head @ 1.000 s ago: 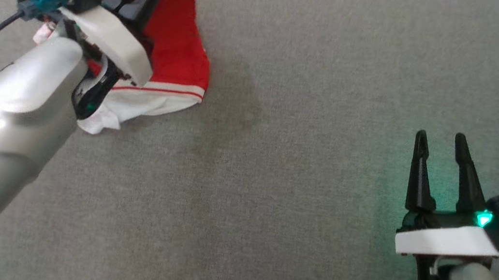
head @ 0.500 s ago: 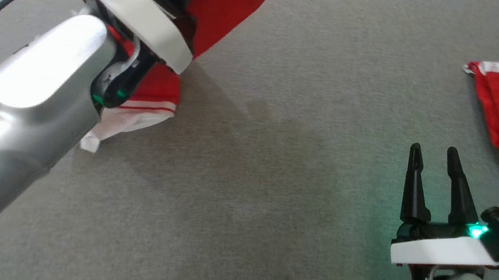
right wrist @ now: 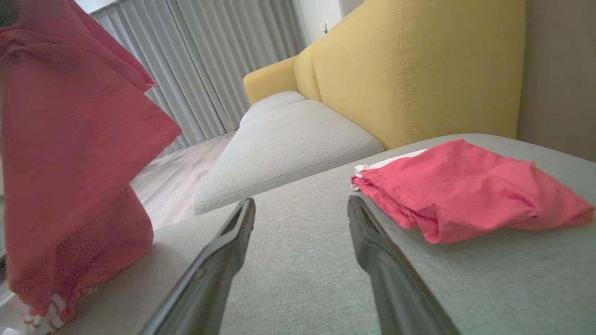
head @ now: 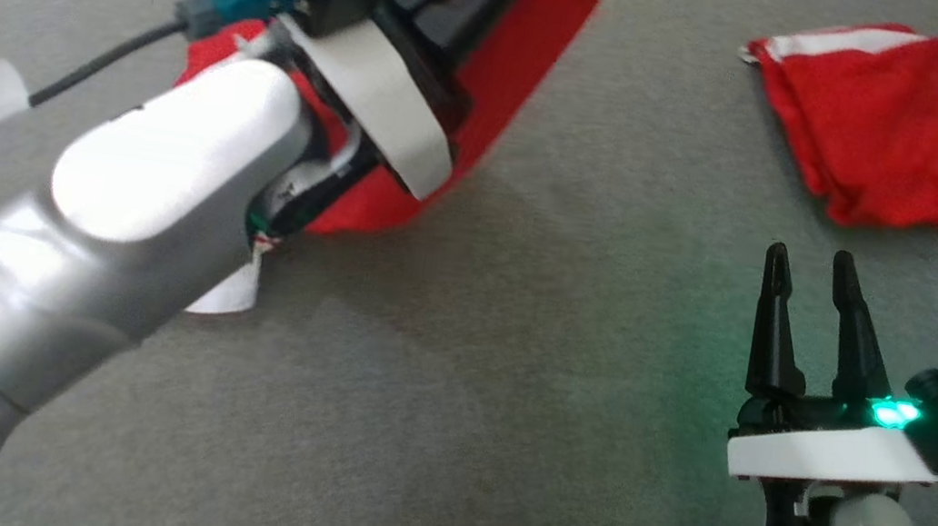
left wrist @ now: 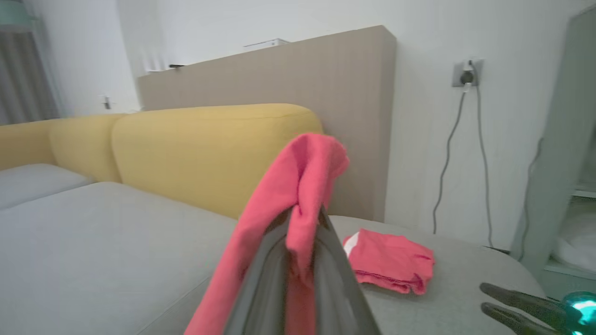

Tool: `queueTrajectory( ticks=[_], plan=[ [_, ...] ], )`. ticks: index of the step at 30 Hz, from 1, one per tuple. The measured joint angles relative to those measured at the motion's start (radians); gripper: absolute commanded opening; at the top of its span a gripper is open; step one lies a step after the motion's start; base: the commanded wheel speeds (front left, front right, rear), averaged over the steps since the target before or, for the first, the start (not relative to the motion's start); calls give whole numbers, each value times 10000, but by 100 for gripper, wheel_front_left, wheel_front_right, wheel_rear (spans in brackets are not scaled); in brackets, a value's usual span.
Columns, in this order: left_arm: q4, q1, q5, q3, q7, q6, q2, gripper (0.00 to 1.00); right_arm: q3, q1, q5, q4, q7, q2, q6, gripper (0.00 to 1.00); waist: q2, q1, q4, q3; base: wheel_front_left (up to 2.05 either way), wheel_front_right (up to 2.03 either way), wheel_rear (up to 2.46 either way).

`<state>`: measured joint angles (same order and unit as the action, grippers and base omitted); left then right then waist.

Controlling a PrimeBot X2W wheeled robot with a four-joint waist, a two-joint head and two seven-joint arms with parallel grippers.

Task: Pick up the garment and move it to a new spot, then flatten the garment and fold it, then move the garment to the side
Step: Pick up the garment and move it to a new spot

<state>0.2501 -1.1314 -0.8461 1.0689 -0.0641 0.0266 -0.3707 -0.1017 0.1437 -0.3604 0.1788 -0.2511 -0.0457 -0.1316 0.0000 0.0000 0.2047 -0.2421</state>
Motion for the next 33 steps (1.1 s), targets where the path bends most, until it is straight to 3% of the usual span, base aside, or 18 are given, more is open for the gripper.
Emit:
queueTrajectory(
  ticks=[6, 12, 13, 14, 24, 28, 33],
  plan=[
    [-52, -22, 328, 514, 180, 278, -88, 0, -215, 25, -196, -25, 0, 0, 0, 100, 0, 0, 717, -221, 0, 0, 0],
    [1526, -254, 846, 928, 247, 483, -382, 0, -500, 122, -359, -150, 0, 2, 0, 100, 0, 0, 1190, -581, 0, 0, 0],
    [1860, -327, 922, 988, 232, 577, -351, 38, -518, 124, -359, -167, 0, 2, 0, 100, 0, 0, 1236, -657, 0, 0, 0],
    [2209, -407, 989, 1009, 169, 625, -286, 100, -529, 136, -362, -171, 0, 2, 0, 100, 0, 0, 1276, -739, 0, 0, 0],
    [4997, -1207, 1532, 907, -1275, 349, 405, 100, -504, 384, -420, -192, 0, 2, 0, 100, 0, 1, 1087, -1021, 0, 0, 0],
    [5225, -1137, 1425, 606, -1641, 337, 443, 100, -295, 371, -238, -159, 0, 2, 0, 100, 0, 1, 709, -855, 0, 0, 0],
    [4765, -464, 1223, 13, -1854, -104, 240, 100, 77, 277, 186, -92, 0, 2, 0, 100, 0, 0, 47, -542, 0, 0, 0]
  ],
)
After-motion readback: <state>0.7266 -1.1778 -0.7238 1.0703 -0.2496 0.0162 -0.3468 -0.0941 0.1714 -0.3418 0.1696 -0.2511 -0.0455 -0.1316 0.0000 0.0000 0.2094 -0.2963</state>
